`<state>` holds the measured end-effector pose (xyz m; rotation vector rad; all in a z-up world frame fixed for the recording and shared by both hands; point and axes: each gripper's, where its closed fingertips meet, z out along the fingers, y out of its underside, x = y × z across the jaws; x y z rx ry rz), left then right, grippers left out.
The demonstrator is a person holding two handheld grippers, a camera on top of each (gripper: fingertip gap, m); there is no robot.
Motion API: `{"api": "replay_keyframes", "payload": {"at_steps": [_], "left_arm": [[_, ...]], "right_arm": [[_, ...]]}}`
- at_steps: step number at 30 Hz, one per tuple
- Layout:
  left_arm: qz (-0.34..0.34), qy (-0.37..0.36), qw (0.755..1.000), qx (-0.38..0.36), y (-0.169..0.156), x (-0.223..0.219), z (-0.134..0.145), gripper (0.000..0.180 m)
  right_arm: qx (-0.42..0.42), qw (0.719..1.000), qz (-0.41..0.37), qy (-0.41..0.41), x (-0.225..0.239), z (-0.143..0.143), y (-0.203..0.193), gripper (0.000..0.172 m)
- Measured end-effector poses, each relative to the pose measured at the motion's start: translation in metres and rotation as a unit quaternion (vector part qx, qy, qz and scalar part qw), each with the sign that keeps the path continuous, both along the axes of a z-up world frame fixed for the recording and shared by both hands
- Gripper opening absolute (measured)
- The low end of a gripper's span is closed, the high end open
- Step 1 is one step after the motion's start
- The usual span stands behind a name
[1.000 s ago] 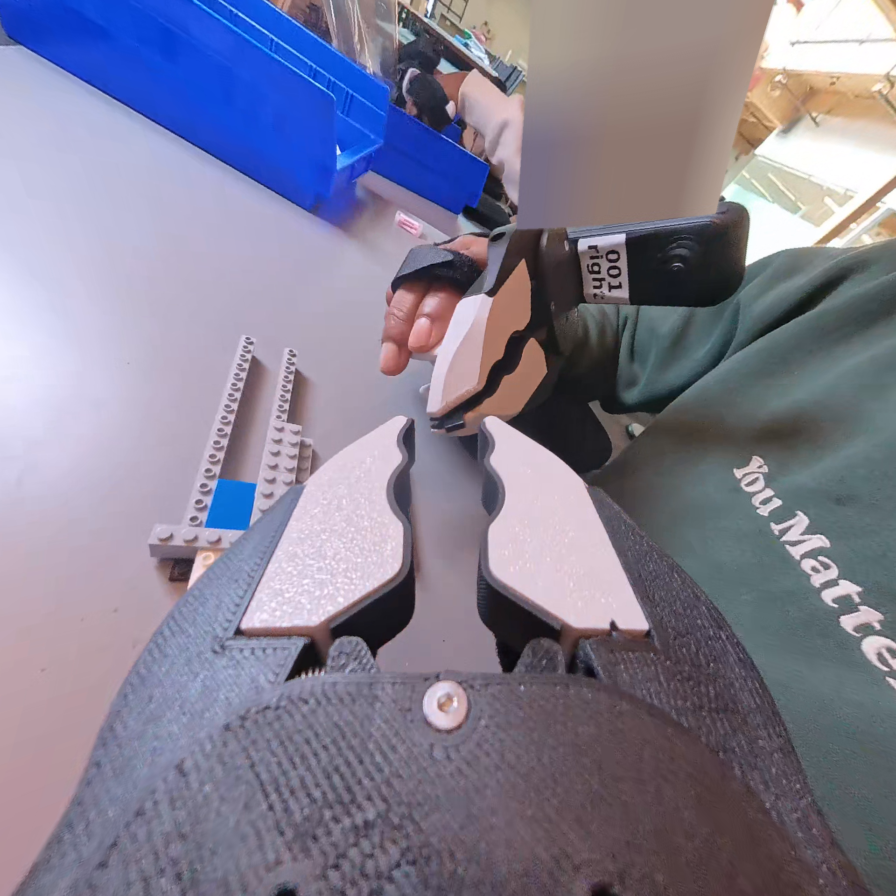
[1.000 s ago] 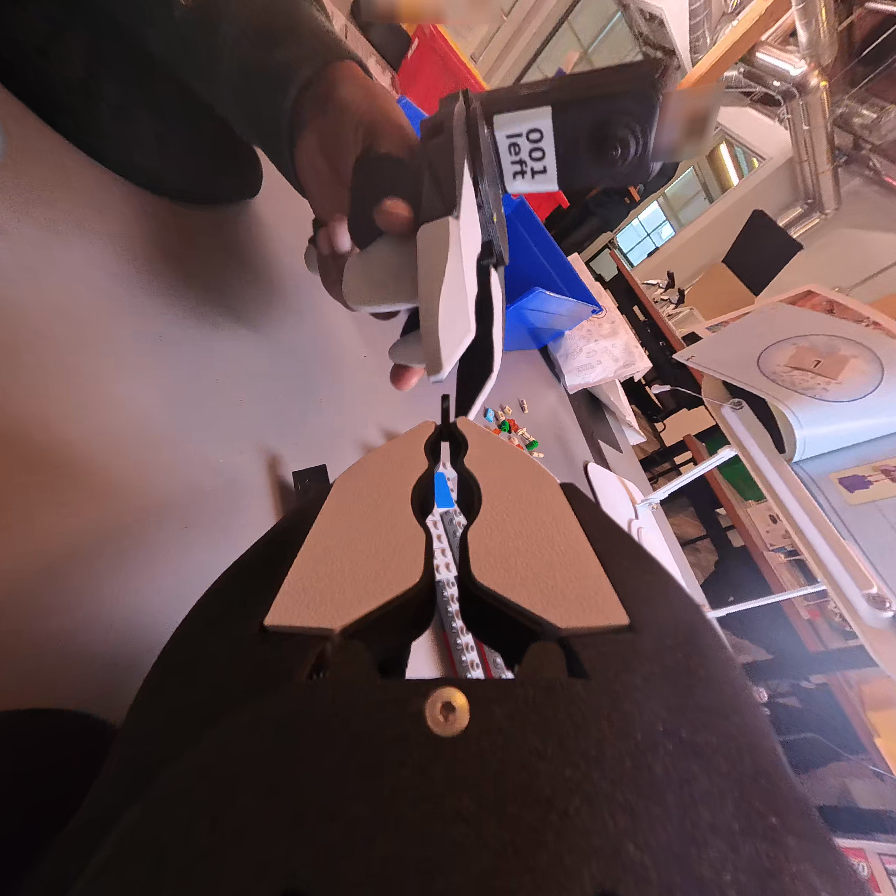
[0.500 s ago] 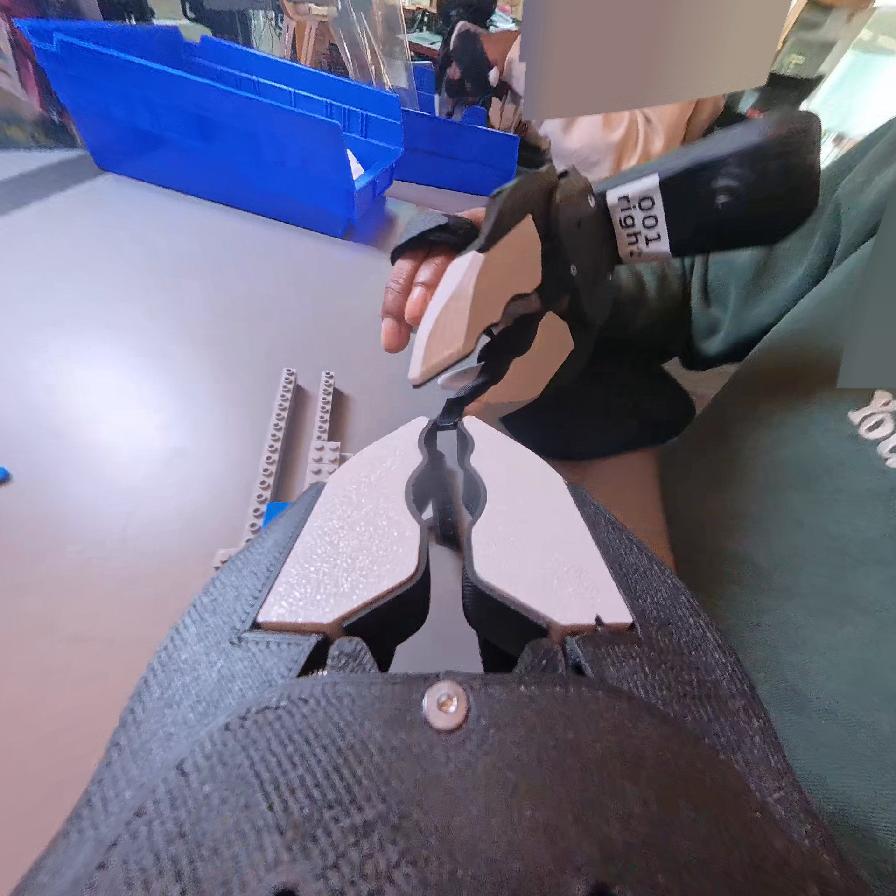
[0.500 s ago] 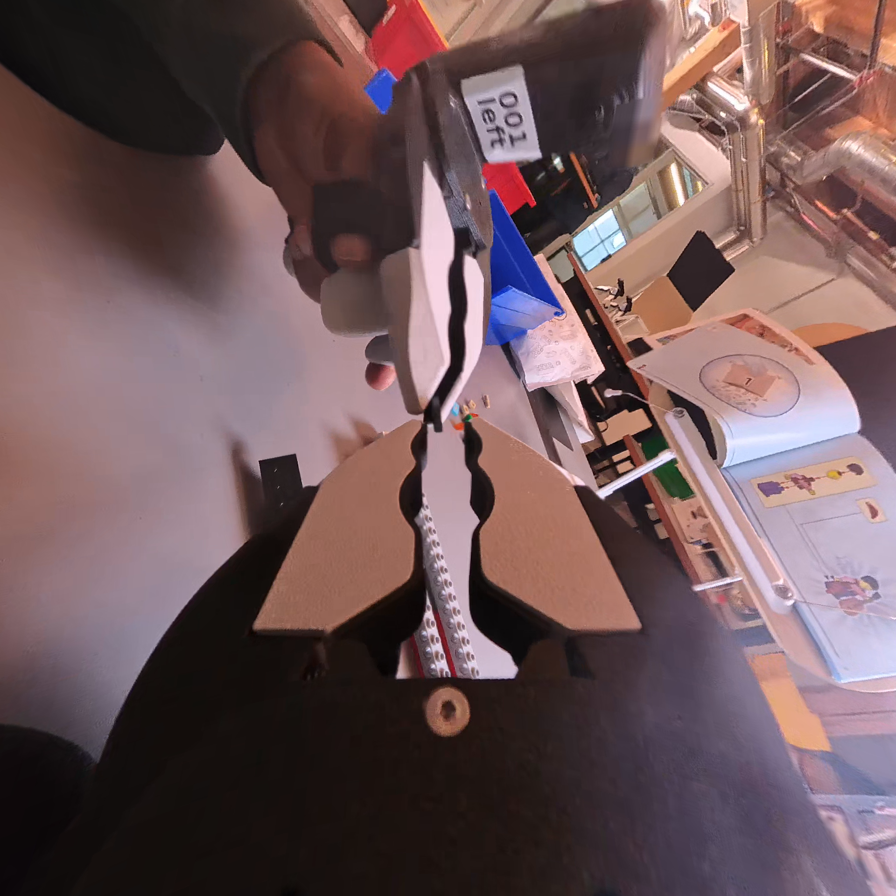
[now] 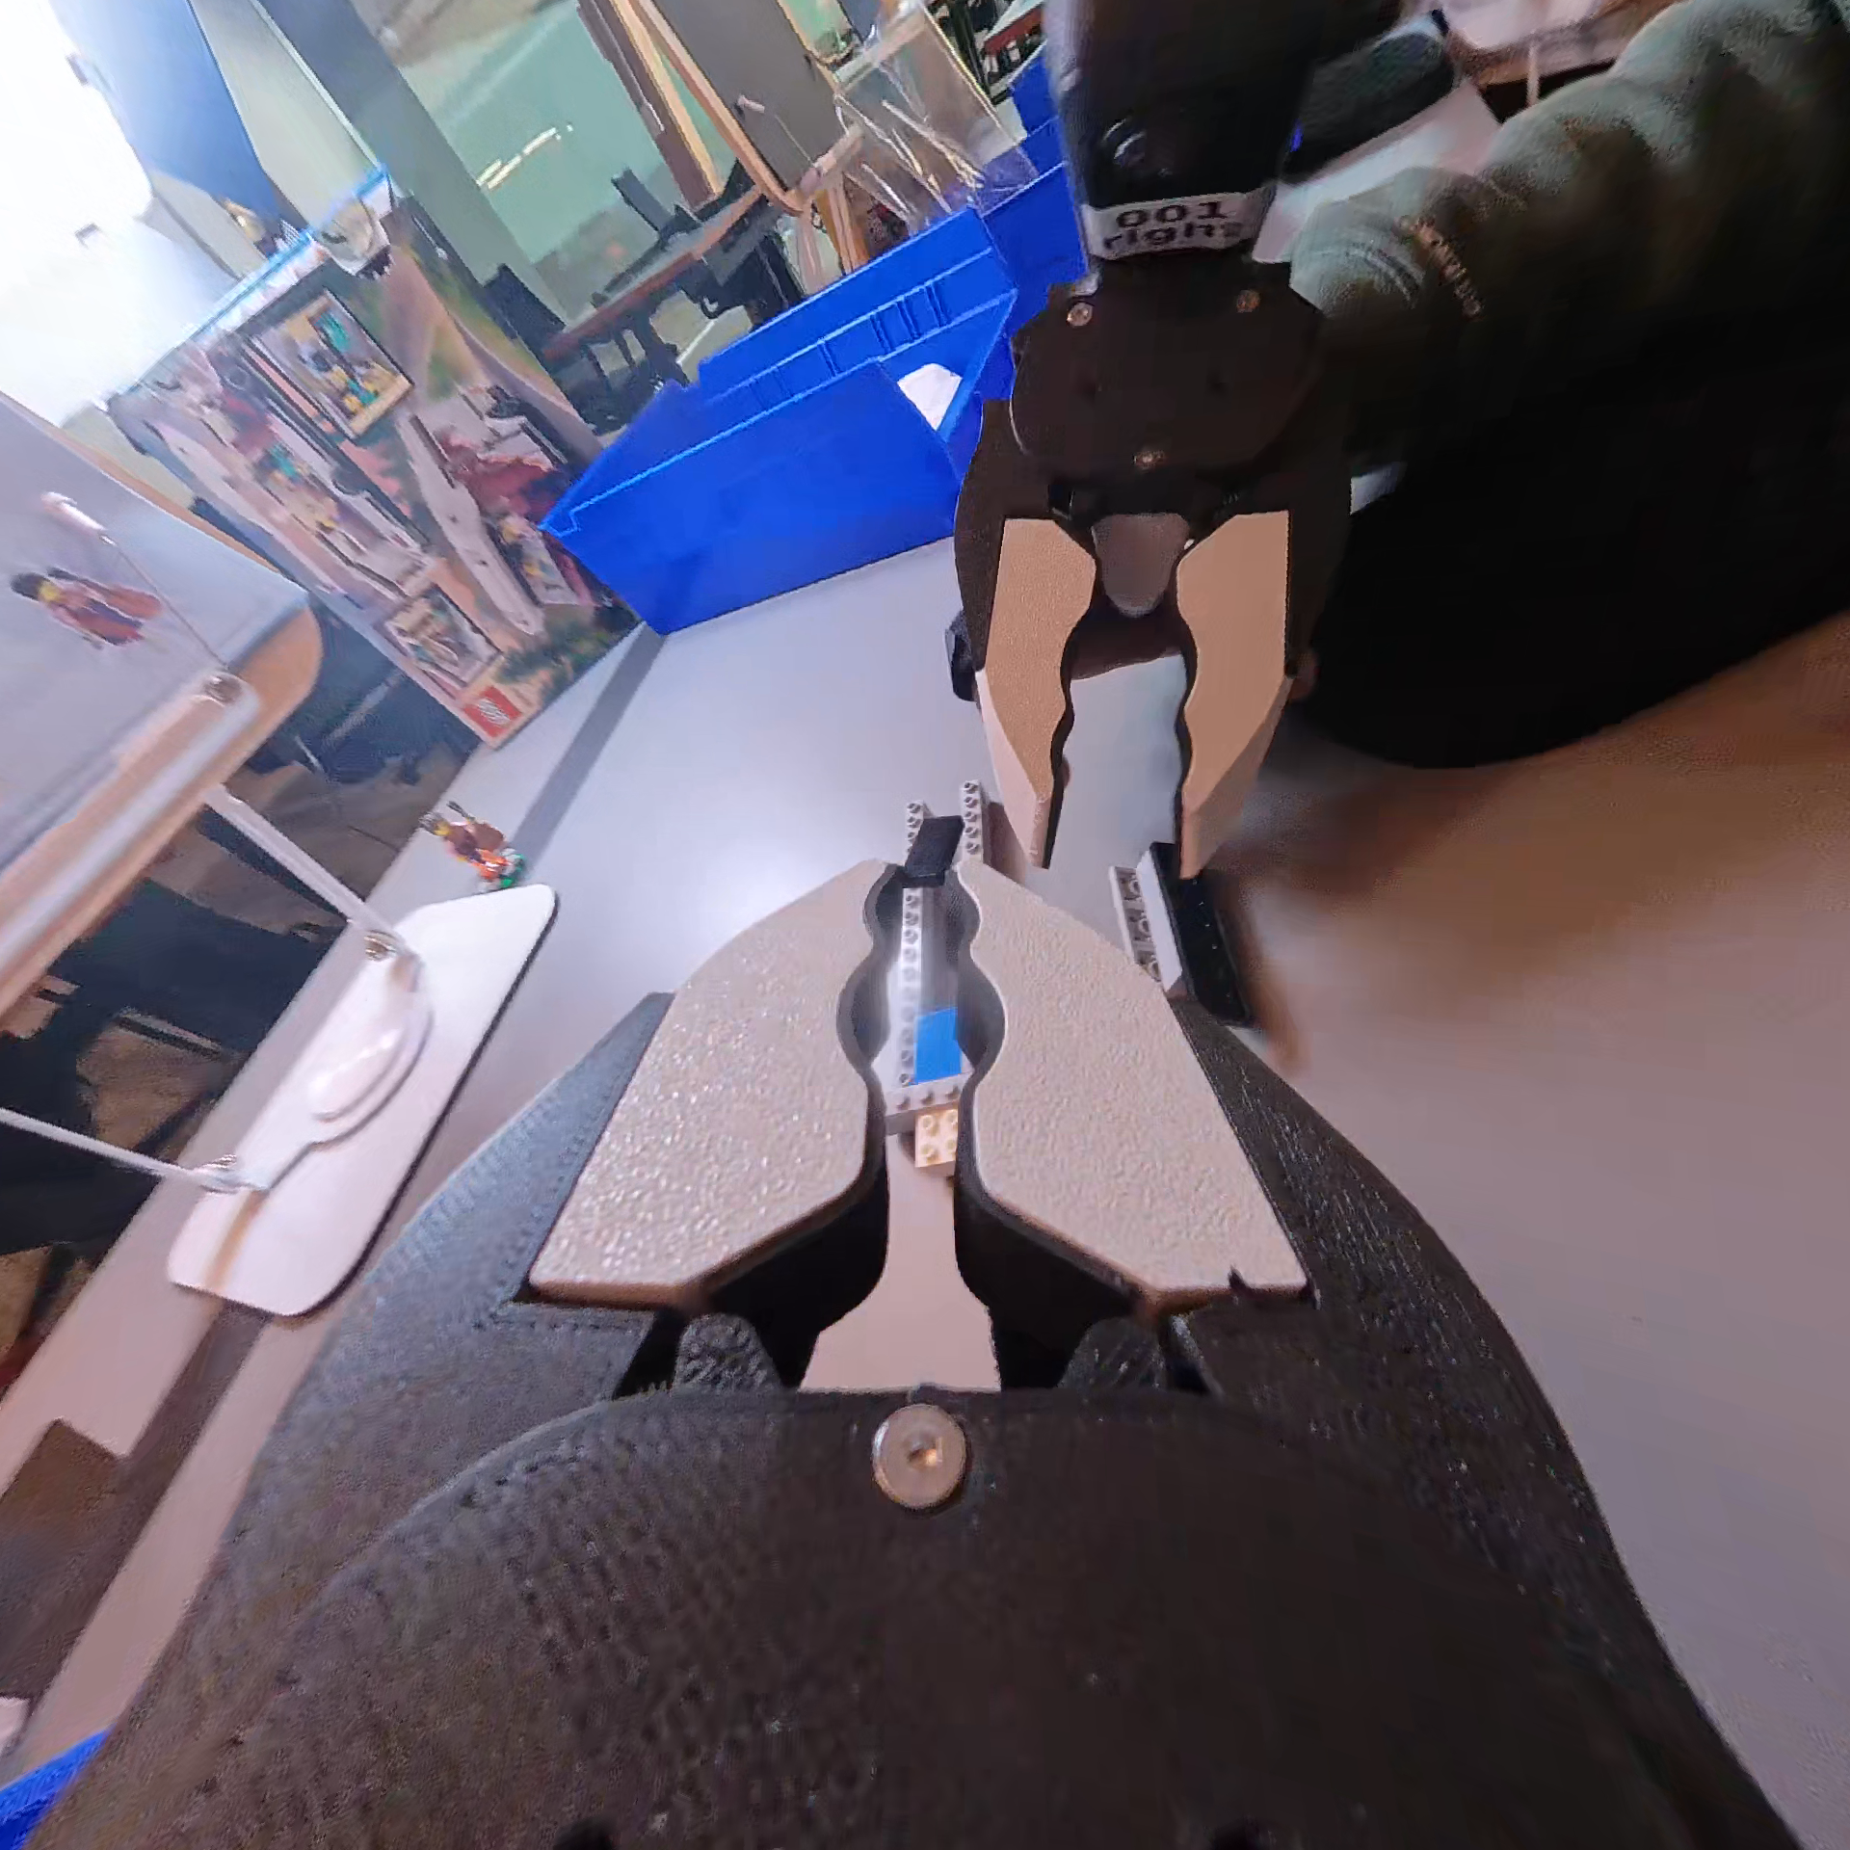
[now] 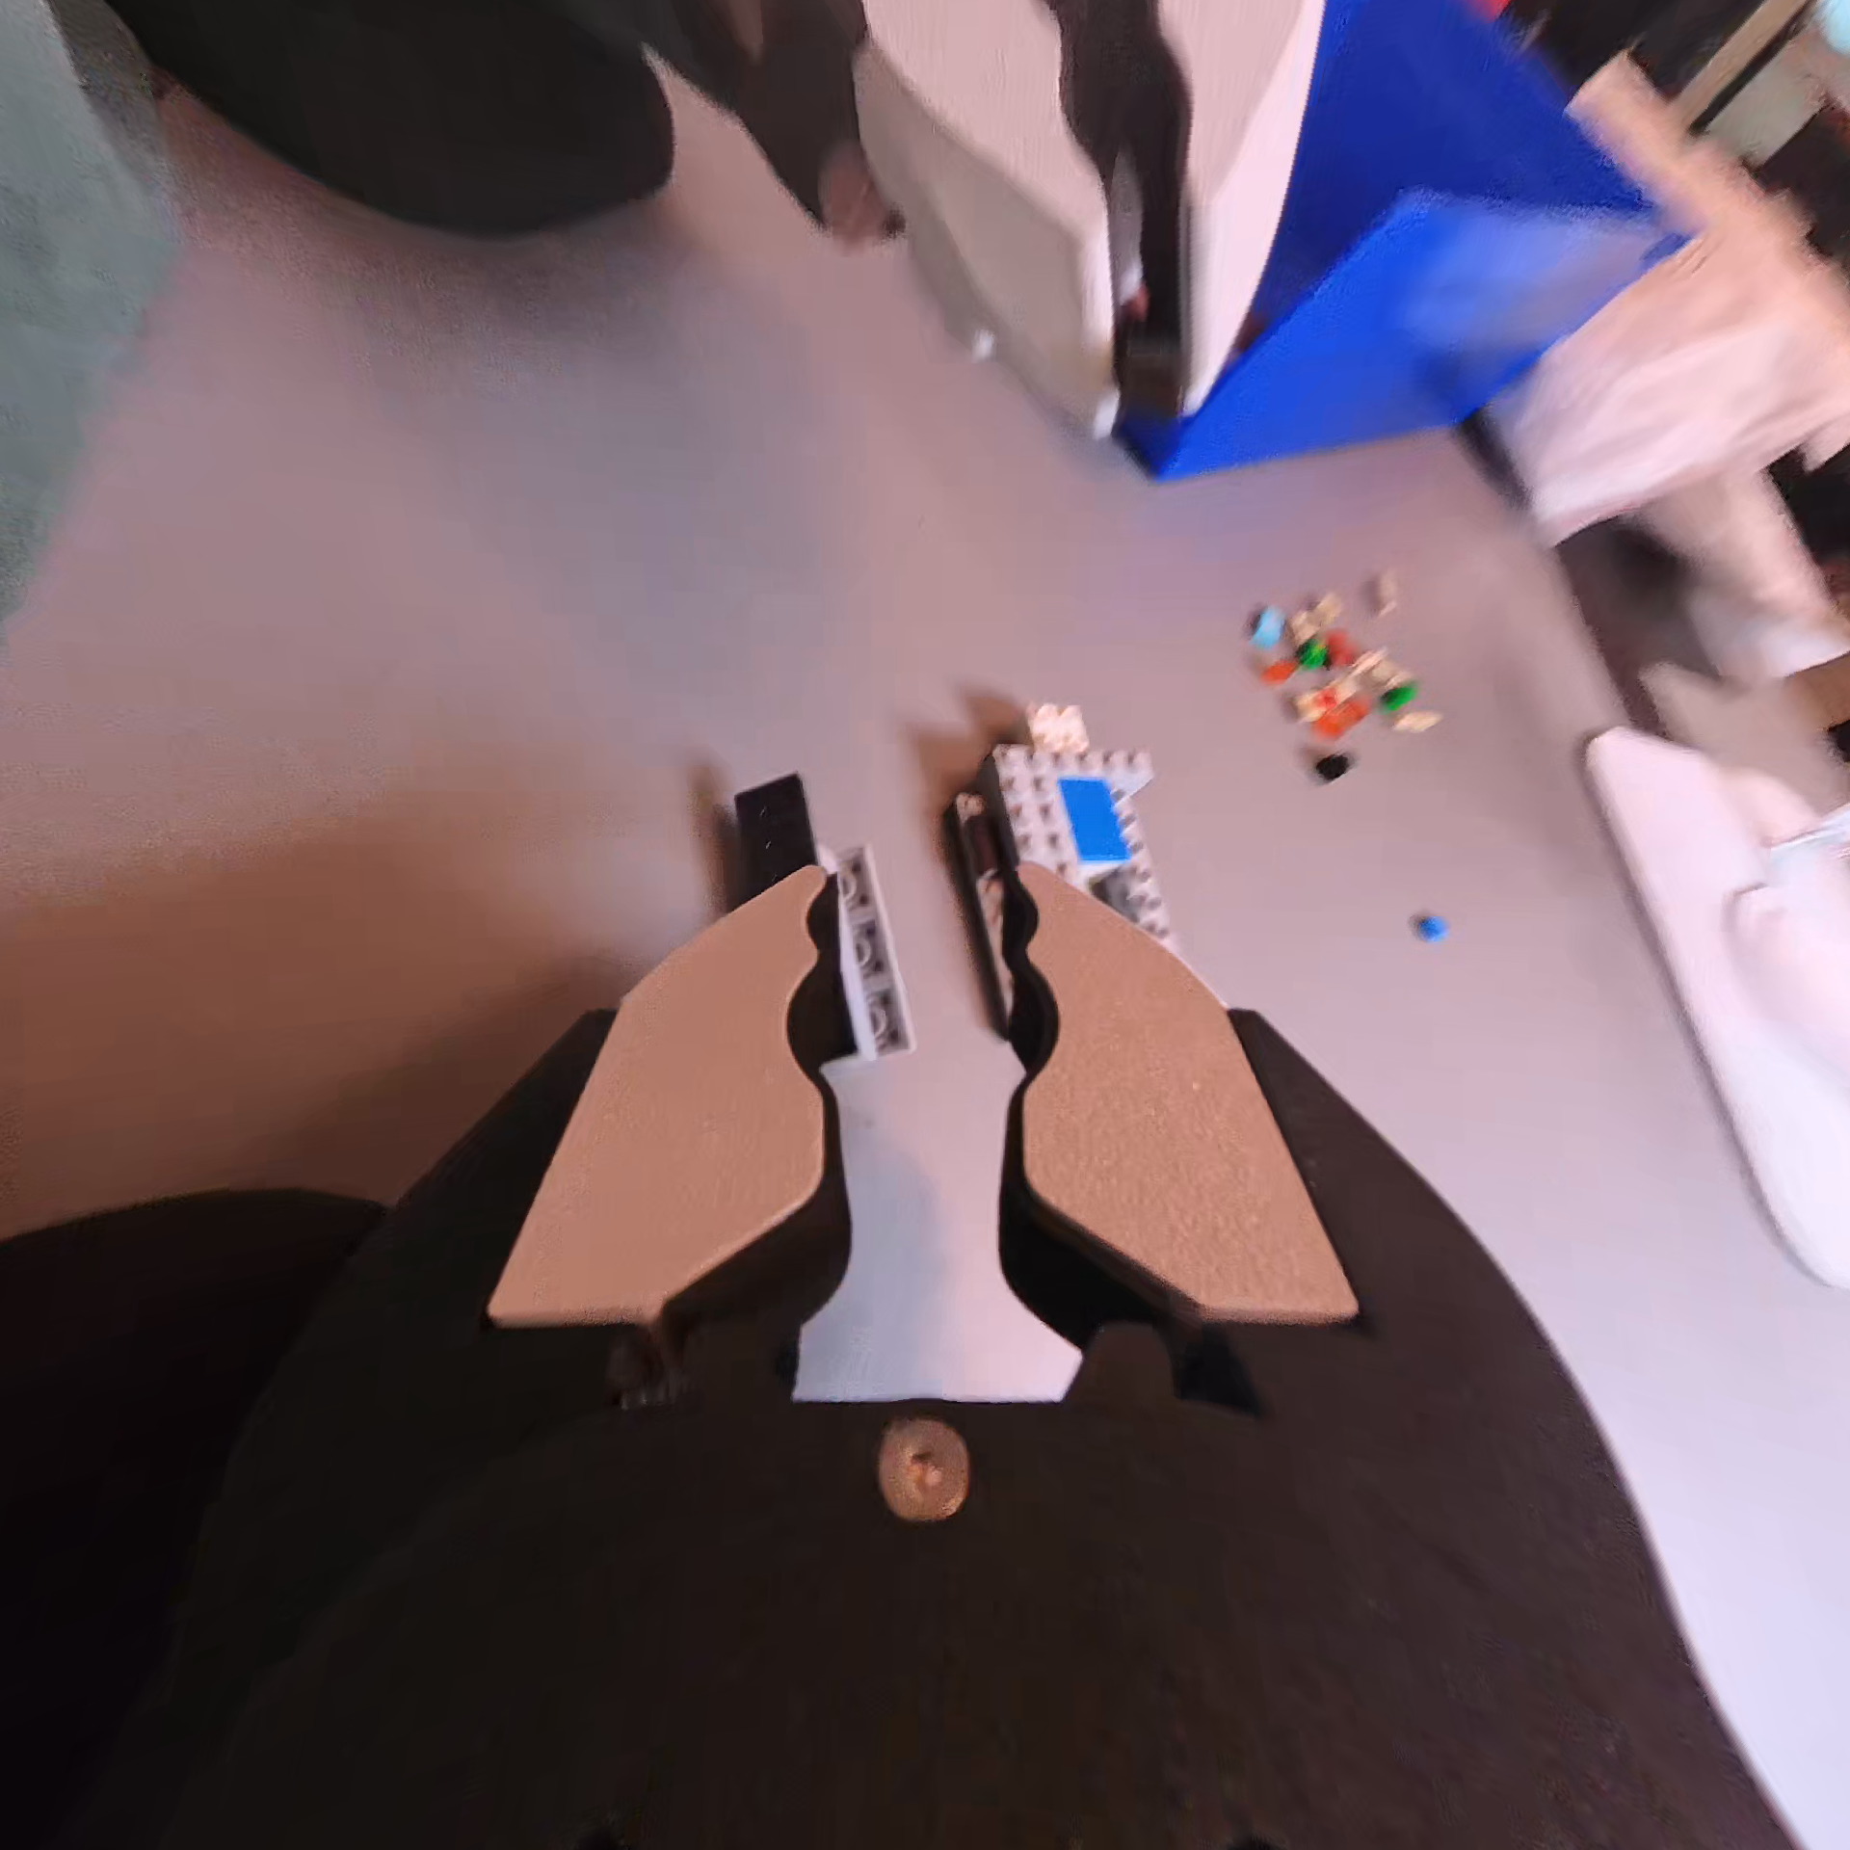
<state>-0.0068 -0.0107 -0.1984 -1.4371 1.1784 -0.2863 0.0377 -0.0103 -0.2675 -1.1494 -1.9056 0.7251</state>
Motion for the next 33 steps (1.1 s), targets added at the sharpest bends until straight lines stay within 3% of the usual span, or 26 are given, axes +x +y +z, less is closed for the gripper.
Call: {"api": "replay_keyframes", "payload": {"at_steps": [4,9,14,18,24,28,30,33], "left_arm": [[0.019,0.030,0.998,0.044,0.004,-0.011,0.003,0.008],[0.041,0.045,0.997,0.048,0.012,-0.020,-0.001,0.008],[0.203,0.092,0.973,-0.060,0.063,-0.066,-0.048,0.008],[0.279,0.130,0.945,-0.108,0.095,-0.092,-0.081,0.008],[0.300,0.218,0.921,-0.120,0.101,-0.098,-0.103,0.011],[0.275,0.173,0.927,-0.187,0.089,-0.090,-0.102,0.020],[0.255,0.136,0.929,-0.232,0.081,-0.083,-0.100,0.033],[0.221,0.102,0.943,-0.228,0.074,-0.073,-0.089,0.039]], "right_arm": [[-0.064,0.995,0.000,-0.077,0.011,-0.018,-0.002,0.042],[-0.035,0.992,-0.003,-0.124,0.013,-0.033,-0.003,0.030],[-0.026,0.993,-0.001,-0.112,0.012,-0.030,-0.001,0.030],[-0.018,0.994,-0.011,-0.108,0.011,-0.030,0.002,0.030],[-0.018,0.994,-0.015,-0.106,0.010,-0.031,0.003,0.030],[-0.017,0.994,-0.021,-0.106,0.010,-0.031,0.005,0.030],[-0.019,0.994,-0.023,-0.105,0.010,-0.031,0.006,0.030],[-0.026,0.995,-0.025,-0.094,0.009,-0.028,0.007,0.030]]}}
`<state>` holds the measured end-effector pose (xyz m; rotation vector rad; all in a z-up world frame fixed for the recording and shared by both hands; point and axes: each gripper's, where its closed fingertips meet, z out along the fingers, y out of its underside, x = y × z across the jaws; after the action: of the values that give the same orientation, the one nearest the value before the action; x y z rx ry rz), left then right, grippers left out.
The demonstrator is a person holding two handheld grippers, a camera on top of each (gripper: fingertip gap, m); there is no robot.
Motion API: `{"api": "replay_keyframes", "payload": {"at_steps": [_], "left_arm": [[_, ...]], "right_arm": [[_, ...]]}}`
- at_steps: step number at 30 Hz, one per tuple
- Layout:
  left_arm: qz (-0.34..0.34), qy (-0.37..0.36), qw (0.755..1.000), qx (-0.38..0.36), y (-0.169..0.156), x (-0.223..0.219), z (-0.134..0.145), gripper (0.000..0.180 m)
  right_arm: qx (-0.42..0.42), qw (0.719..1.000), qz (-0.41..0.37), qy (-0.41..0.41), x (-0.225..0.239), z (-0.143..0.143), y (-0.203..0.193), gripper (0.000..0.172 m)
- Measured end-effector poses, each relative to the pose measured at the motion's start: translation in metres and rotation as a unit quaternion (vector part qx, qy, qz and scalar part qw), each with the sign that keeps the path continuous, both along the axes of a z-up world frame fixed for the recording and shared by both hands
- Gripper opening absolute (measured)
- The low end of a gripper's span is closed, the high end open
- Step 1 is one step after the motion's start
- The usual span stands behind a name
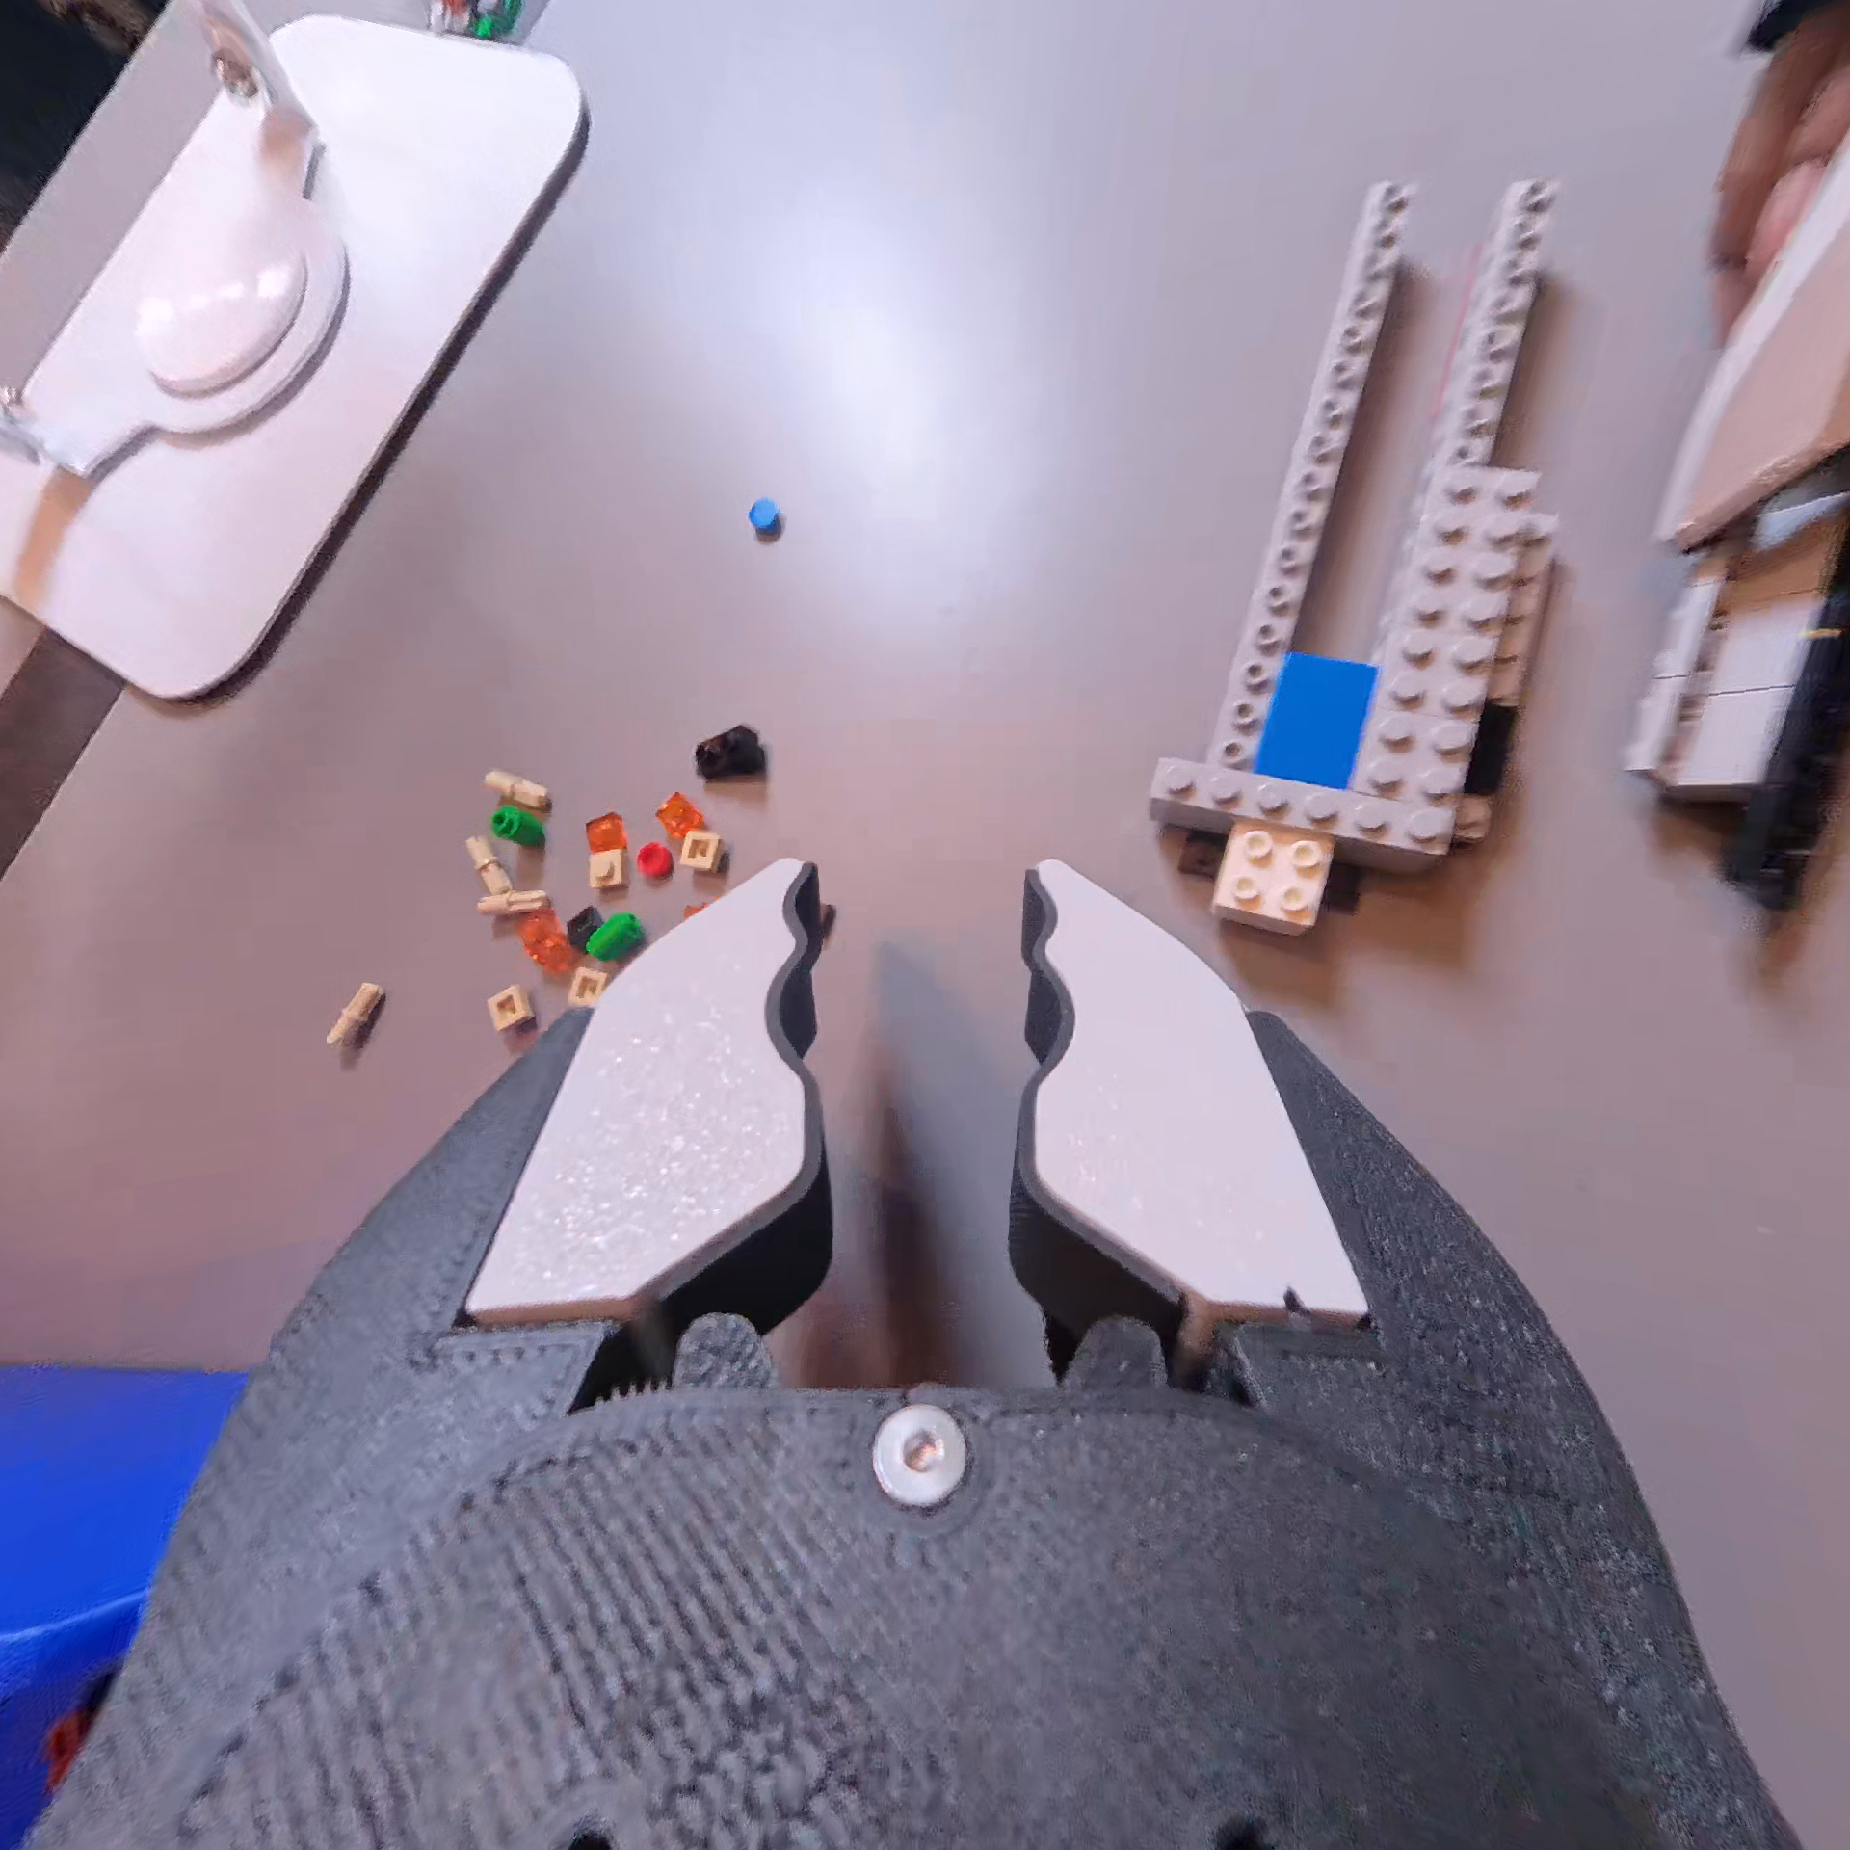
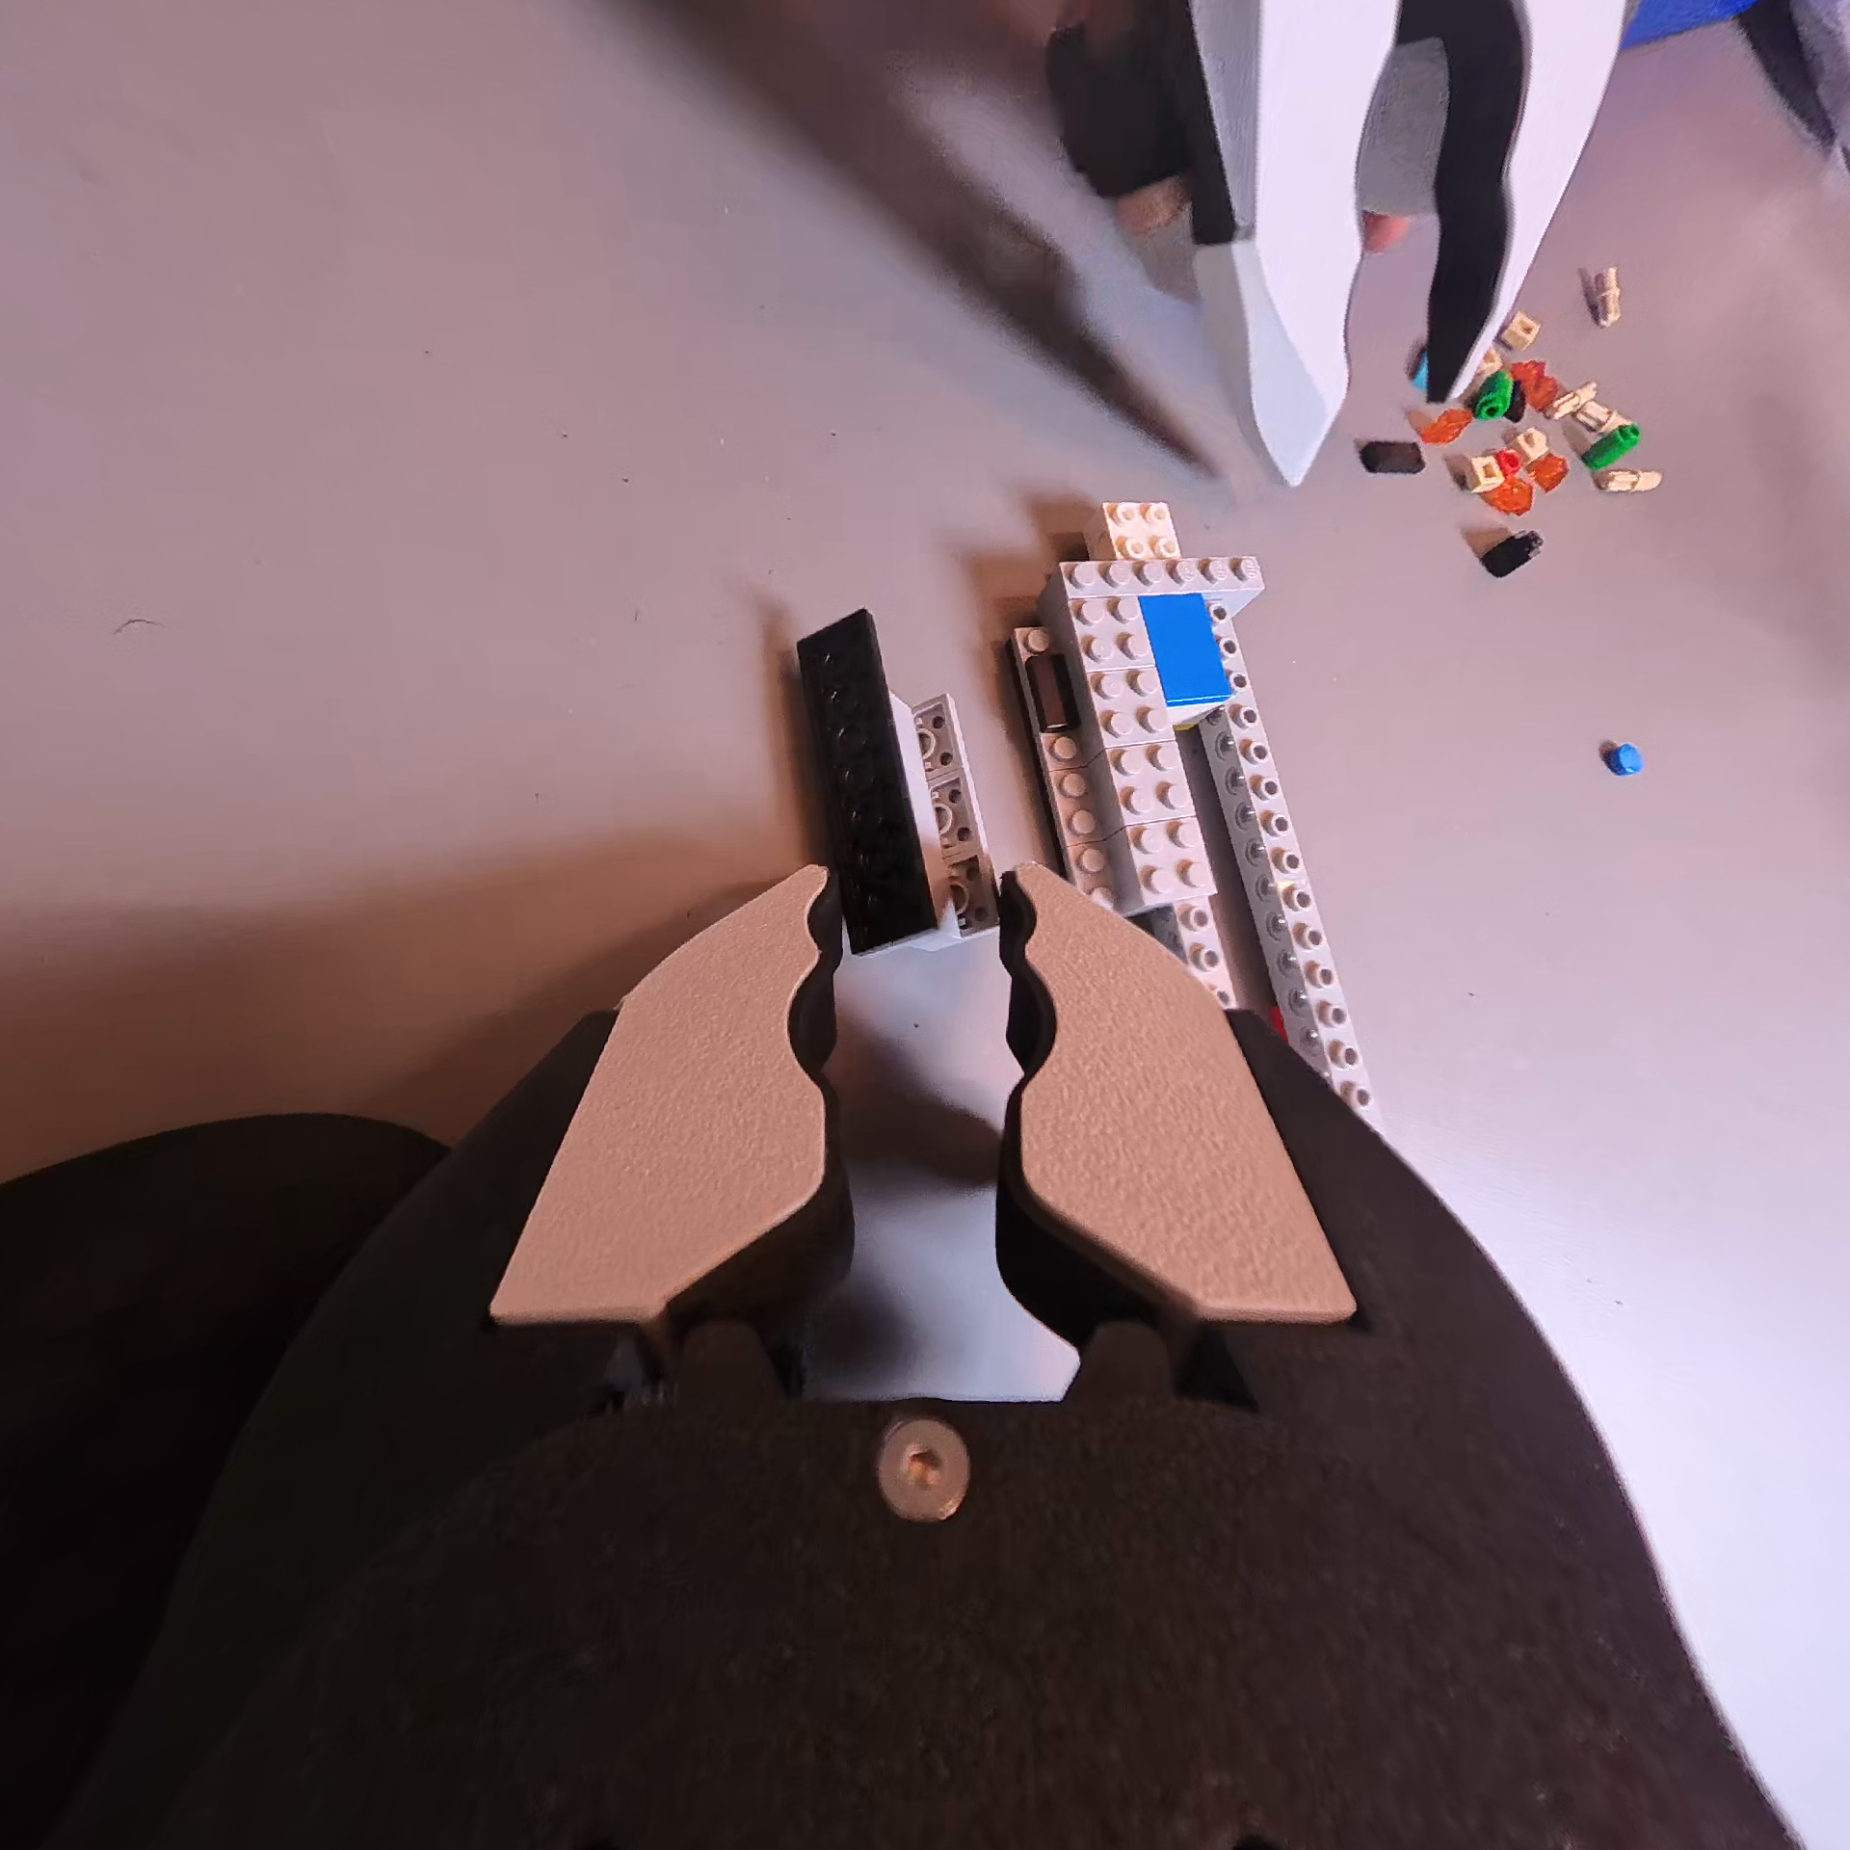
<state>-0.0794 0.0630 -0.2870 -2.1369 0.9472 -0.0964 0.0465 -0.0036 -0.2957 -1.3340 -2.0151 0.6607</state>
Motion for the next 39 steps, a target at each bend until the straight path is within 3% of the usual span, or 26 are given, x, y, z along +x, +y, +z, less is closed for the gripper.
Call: {"api": "replay_keyframes", "payload": {"at_steps": [3,7,12,15,18,20,22,24,28,31,33,34,37,39], "left_arm": [[-0.083,-0.090,0.992,0.021,-0.024,0.035,0.025,0.032],[-0.159,-0.190,0.969,-0.018,-0.059,0.069,0.043,0.030],[-0.173,-0.233,0.955,-0.068,-0.074,0.083,0.035,0.030],[-0.178,-0.244,0.952,-0.052,-0.073,0.088,0.039,0.008],[-0.214,-0.159,0.963,0.048,-0.072,0.088,0.047,0.007],[-0.241,-0.041,0.958,0.151,-0.070,0.085,0.047,0.005],[-0.280,0.065,0.926,0.245,-0.075,0.088,0.045,0.005],[-0.296,0.143,0.898,0.293,-0.077,0.089,0.038,0.005],[-0.330,0.220,0.849,0.350,-0.083,0.097,0.031,0.005],[-0.339,0.267,0.817,0.382,-0.082,0.099,0.028,0.005],[-0.334,0.245,0.824,0.386,-0.082,0.099,0.032,0.006],[-0.328,0.205,0.845,0.370,-0.081,0.098,0.035,0.007],[-0.273,-0.003,0.936,0.223,-0.077,0.090,0.044,0.021],[-0.236,-0.169,0.952,0.093,-0.079,0.089,0.052,0.029]], "right_arm": [[0.003,1.000,-0.004,0.028,-0.003,0.008,0.002,0.030],[0.030,0.996,0.003,0.082,-0.009,0.023,0.003,0.030],[0.135,0.979,-0.004,0.151,-0.013,0.047,0.012,0.030],[0.217,0.961,-0.012,0.171,-0.016,0.055,0.016,0.030],[0.254,0.951,-0.015,0.178,-0.016,0.058,0.019,0.030],[0.186,0.965,-0.017,0.184,-0.015,0.057,0.016,0.027],[0.081,0.977,-0.017,0.195,-0.015,0.061,0.010,0.034],[0.024,0.980,-0.015,0.197,-0.016,0.063,0.006,0.038],[0.067,0.984,0.009,0.166,-0.019,0.048,-0.004,0.031],[0.123,0.979,0.021,0.163,-0.022,0.042,-0.006,0.013],[0.169,0.970,0.028,0.172,-0.021,0.045,-0.005,0.012],[0.191,0.965,0.029,0.180,-0.021,0.048,-0.004,0.012],[0.270,0.943,0.025,0.194,-0.020,0.056,0.002,0.011],[0.324,0.925,0.025,0.198,-0.020,0.059,0.005,0.012]]}}
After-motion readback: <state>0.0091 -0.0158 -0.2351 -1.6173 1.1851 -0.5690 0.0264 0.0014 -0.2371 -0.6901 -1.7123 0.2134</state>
